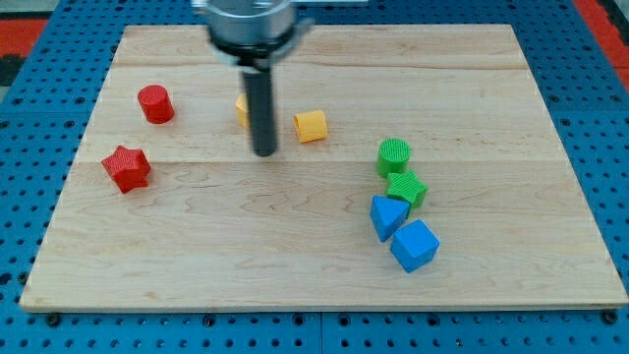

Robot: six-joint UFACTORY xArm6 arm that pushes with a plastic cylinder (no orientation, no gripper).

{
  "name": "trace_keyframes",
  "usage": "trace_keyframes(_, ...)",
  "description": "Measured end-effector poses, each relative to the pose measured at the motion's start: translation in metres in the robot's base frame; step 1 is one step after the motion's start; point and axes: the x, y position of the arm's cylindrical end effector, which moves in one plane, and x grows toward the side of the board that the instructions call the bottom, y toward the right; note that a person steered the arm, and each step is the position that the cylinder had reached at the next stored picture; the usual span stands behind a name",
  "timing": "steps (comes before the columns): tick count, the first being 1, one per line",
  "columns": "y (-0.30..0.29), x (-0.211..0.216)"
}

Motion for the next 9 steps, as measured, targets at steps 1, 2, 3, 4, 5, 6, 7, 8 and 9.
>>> trace_keyframes(1,-0.057,0.0)
trace_keyframes(2,-0.09,0.0)
trace_keyframes(3,-0.118,-0.002)
trace_keyframes(4,-0.143,-0.003)
trace_keyframes(5,-0.182,-0.005)
trace_keyframes(6,-0.125,-0.017)
trace_keyframes(7,-0.113,-0.026)
trace_keyframes(8,-0.092,-0.035)
trace_keyframes(9,-0.079,-0.068)
